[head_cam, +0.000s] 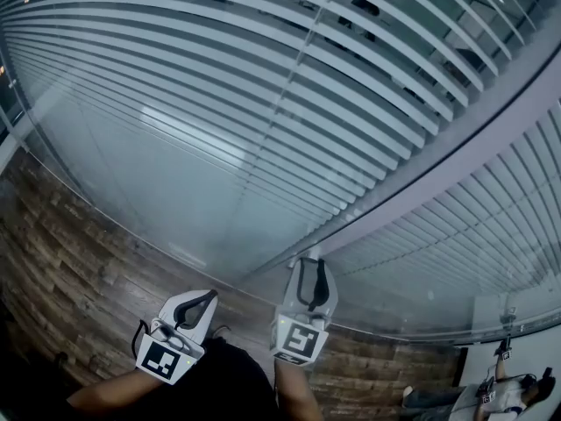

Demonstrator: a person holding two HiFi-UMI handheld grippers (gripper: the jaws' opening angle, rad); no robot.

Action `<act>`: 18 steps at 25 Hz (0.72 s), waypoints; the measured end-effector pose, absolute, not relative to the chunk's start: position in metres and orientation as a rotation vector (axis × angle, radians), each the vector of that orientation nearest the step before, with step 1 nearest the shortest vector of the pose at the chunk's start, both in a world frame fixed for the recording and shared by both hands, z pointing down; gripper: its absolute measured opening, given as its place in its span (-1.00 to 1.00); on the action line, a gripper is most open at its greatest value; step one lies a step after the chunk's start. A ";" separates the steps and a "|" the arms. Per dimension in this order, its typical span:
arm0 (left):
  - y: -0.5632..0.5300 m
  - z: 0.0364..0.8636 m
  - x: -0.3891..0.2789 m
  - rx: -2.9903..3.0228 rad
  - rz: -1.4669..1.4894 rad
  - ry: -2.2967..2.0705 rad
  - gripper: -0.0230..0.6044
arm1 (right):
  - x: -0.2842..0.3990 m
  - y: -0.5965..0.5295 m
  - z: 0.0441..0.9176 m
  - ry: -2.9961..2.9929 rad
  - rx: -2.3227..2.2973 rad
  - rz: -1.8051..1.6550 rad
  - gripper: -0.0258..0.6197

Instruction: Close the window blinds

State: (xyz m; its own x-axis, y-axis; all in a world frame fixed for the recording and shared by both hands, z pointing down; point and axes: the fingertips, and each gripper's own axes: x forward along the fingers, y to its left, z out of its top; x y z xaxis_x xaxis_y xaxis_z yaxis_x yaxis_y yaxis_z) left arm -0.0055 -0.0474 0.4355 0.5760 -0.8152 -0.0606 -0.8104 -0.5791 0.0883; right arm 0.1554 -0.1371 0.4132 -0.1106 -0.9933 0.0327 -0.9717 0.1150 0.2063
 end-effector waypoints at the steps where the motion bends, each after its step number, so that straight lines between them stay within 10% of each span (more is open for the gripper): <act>1: -0.049 0.436 -0.005 2.739 -0.148 -1.417 -0.93 | 0.155 -0.138 0.413 -2.218 1.978 -0.198 -0.52; 18: -0.053 0.446 0.010 2.667 -0.161 -1.409 -0.93 | 0.168 -0.142 0.411 -2.115 1.855 -0.365 -0.53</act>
State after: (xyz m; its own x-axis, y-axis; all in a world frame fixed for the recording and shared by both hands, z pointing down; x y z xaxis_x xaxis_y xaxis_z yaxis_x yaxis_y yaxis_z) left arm 0.0103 -0.0528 0.4463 0.5610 -0.8270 -0.0374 -0.8141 -0.5593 0.1563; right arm 0.1676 -0.1419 0.4115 -0.1184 -0.9912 0.0593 -0.9139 0.1321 0.3839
